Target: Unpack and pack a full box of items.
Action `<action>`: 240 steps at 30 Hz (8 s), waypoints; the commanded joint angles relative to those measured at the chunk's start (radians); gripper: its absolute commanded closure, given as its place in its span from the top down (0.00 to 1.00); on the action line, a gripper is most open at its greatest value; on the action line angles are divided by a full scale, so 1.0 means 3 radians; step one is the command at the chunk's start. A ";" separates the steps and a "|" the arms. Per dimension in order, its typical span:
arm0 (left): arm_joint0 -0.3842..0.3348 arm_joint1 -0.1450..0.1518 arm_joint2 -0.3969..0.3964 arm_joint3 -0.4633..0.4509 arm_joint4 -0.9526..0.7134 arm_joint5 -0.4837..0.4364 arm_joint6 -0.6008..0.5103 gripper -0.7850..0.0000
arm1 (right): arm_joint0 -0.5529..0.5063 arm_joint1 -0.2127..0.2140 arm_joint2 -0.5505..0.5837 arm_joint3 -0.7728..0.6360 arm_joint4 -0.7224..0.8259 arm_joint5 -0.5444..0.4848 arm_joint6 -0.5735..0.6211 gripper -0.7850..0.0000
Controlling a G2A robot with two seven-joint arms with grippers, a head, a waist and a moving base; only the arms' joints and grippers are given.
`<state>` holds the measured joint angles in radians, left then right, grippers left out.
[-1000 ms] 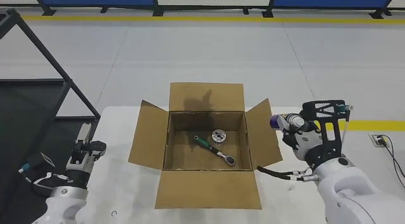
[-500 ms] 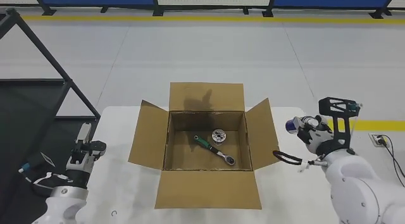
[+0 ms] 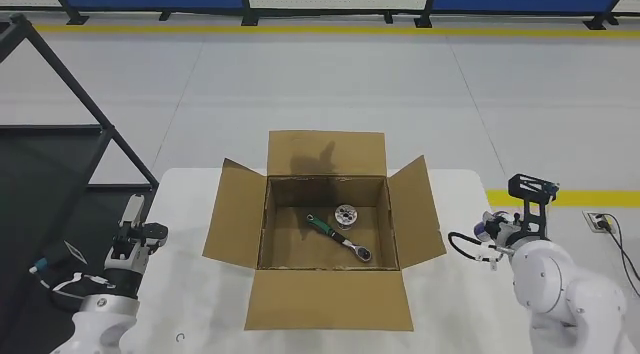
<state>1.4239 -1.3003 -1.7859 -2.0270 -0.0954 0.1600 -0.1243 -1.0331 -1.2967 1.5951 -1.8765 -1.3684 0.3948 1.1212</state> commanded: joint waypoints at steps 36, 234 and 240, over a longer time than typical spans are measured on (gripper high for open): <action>0.0000 0.0000 0.0000 0.0000 0.0000 0.0000 0.0000 1.00 | 0.0187 -0.0049 -0.0099 0.1172 0.0112 0.0261 -0.0567 0.00; 0.0170 -0.0002 -0.0025 0.0014 -0.0070 -0.0125 0.0055 1.00 | 0.0785 -0.0473 -0.1471 0.0686 0.0902 -0.1285 -0.0311 0.00; 0.0170 -0.0002 -0.0025 0.0014 -0.0070 -0.0125 0.0055 1.00 | 0.0785 -0.0473 -0.1471 0.0686 0.0902 -0.1285 -0.0311 0.00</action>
<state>1.4749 -1.3008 -1.7934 -2.0227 -0.1164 0.1224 -0.1076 -0.7976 -1.4385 1.1539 -1.6707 -1.0978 0.0093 1.0278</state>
